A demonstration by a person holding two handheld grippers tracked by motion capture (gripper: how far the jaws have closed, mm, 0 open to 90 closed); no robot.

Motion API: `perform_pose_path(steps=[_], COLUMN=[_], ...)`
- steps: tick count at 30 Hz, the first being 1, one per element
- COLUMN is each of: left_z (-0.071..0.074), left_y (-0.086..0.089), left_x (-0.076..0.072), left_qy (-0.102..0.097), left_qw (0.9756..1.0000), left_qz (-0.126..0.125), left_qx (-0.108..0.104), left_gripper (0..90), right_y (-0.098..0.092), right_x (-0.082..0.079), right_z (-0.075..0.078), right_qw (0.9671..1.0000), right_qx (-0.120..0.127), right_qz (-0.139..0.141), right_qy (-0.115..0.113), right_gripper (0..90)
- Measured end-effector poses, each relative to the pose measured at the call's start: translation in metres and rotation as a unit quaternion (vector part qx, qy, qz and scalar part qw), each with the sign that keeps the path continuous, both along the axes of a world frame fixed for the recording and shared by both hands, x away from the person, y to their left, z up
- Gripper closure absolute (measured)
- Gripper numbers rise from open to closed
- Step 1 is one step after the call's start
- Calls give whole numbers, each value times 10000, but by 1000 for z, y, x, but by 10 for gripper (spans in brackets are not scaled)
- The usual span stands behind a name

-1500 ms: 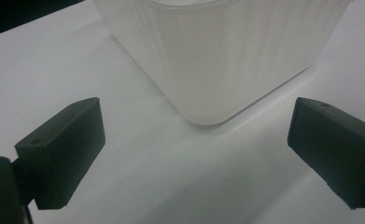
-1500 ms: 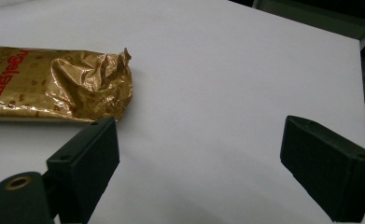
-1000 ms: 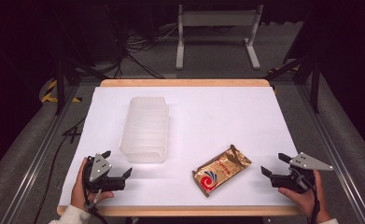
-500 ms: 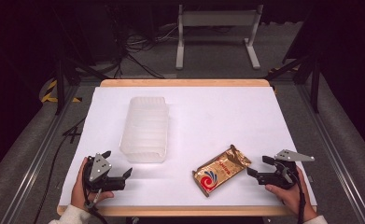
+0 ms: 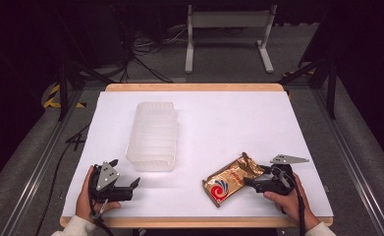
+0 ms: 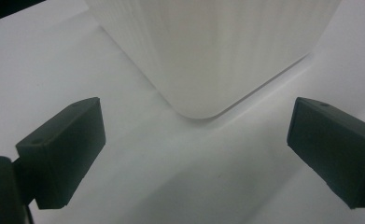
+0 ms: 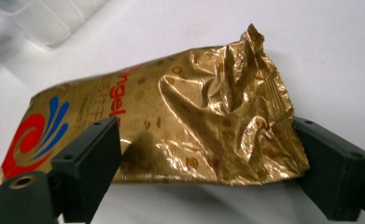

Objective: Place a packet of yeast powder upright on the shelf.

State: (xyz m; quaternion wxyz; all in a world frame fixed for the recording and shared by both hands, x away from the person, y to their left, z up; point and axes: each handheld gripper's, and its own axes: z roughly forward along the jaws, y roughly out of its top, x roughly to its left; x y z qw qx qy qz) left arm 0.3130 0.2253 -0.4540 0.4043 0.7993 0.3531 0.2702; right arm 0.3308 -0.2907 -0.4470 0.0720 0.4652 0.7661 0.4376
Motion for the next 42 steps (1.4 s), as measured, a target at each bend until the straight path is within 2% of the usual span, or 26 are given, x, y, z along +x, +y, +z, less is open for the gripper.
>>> perform_pose_path(steps=[1, 3, 4, 5, 6, 8, 9, 12, 15, 18, 21, 25, 26, 27, 28, 34, 37, 42], left_z=[0, 0, -1, -1, -1, -1, -1, -2, -2, -2, -2, -1, -1, -1, -1, -1, -1, -1], left_y=[0, 0, -1, -1, -2, -2, -2, -2, -3, -2, -2, -3, -3, -3, -3, -3, -2, 0], left_x=[0, 0, 0, 0, 0, 0, 0, 1, 1, 0, 0, -1, -1, -1, -1, -1, -2, -3], left_qy=[22, 27, 51, 51, 66, 63, 63, 89, 86, 72, 77, 76, 63, 63, 70, 64, 56, 53], left_qw=[10000, 10000, 10000, 10000, 10000, 10000, 10000, 9999, 9999, 9999, 9999, 9998, 9998, 9998, 9998, 9998, 9998, 9999], left_qz=[-6, -23, -26, -26, -44, -45, -45, -57, -76, -76, -96, -136, -132, -132, -120, -111, -114, -96], left_qx=[-17, 19, 32, 32, 34, 32, 32, 61, 109, 109, 100, 125, 126, 126, 124, 128, 119, 104], left_gripper=[52, 52, 53, 53, 53, 53, 53, 53, 53, 53, 53, 54, 54, 54, 54, 55, 55, 55], right_y=[2, 3, 2, 2, -1, -2, -2, 0, -1, -6, -10, -11, -10, -10, -9, -9, -9, -8], right_x=[4, 5, 10, 10, 15, 20, 20, 24, 24, 24, 22, 19, 16, 16, 14, 11, 9, 7], right_z=[-1, -1, -1, -1, -3, -3, -3, -3, -2, -3, -1, 3, 7, 7, 10, 15, 18, 23], right_qw=[9999, 9999, 9996, 9996, 9988, 9979, 9979, 9974, 9985, 9974, 9976, 9979, 9978, 9978, 9975, 9969, 9961, 9958], right_qx=[109, 109, 221, 221, 416, 555, 555, 595, 474, 654, 674, 645, 639, 639, 635, 656, 626, 585], right_qz=[-53, -86, -174, -174, -202, -196, -196, -183, -98, -101, -155, -103, -77, -77, -40, 20, 131, 132], right_qy=[36, 35, 66, 66, 174, 277, 277, 374, 239, 272, 98, -52, -183, -183, -292, -427, -603, -690], right_gripper=[170, 200, 309, 309, 420, 477, 477, 587, 675, 753, 852, 875, 878, 878, 879, 880, 882, 882])
